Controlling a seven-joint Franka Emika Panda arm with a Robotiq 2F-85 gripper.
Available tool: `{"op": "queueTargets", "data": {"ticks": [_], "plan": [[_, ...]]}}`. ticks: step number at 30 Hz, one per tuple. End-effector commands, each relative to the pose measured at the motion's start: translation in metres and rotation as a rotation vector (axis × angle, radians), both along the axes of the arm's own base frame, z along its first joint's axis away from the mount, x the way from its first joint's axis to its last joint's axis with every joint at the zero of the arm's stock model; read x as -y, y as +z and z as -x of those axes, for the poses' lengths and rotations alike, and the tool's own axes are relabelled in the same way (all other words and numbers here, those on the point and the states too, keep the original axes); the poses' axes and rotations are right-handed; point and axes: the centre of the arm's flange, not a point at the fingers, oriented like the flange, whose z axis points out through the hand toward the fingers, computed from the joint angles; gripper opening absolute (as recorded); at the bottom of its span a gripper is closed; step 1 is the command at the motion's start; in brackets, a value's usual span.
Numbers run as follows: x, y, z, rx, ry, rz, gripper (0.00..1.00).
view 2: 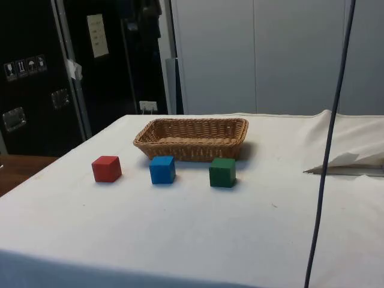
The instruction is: Pick up exactly two blocks and place them into the basket.
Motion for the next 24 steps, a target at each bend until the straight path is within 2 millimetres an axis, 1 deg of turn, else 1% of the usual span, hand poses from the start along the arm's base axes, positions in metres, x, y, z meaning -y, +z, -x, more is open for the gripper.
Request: {"op": "queueTargets", "data": {"ticks": [1,4,5,8,10,11,14,15,19,23,24], "plan": [[-0.008,-0.004,-0.005,0.000,-0.002,0.010,1.00],[-0.017,-0.008,-0.009,-0.001,-0.002,0.017,1.00],[-0.014,-0.007,-0.007,-0.006,0.002,0.010,1.00],[-0.031,-0.014,-0.013,0.000,0.002,0.024,1.00],[-0.035,-0.016,-0.013,0.002,0.002,0.026,1.00],[-0.041,-0.019,-0.014,0.008,0.004,0.029,1.00],[-0.053,-0.024,-0.016,0.021,0.007,0.028,1.00],[-0.050,-0.023,-0.015,0.009,0.010,0.023,1.00],[-0.072,-0.030,-0.021,0.045,0.014,0.025,1.00],[-0.080,-0.035,-0.027,0.065,0.016,0.023,1.00],[-0.083,-0.039,-0.032,0.077,0.018,0.022,1.00]]}}
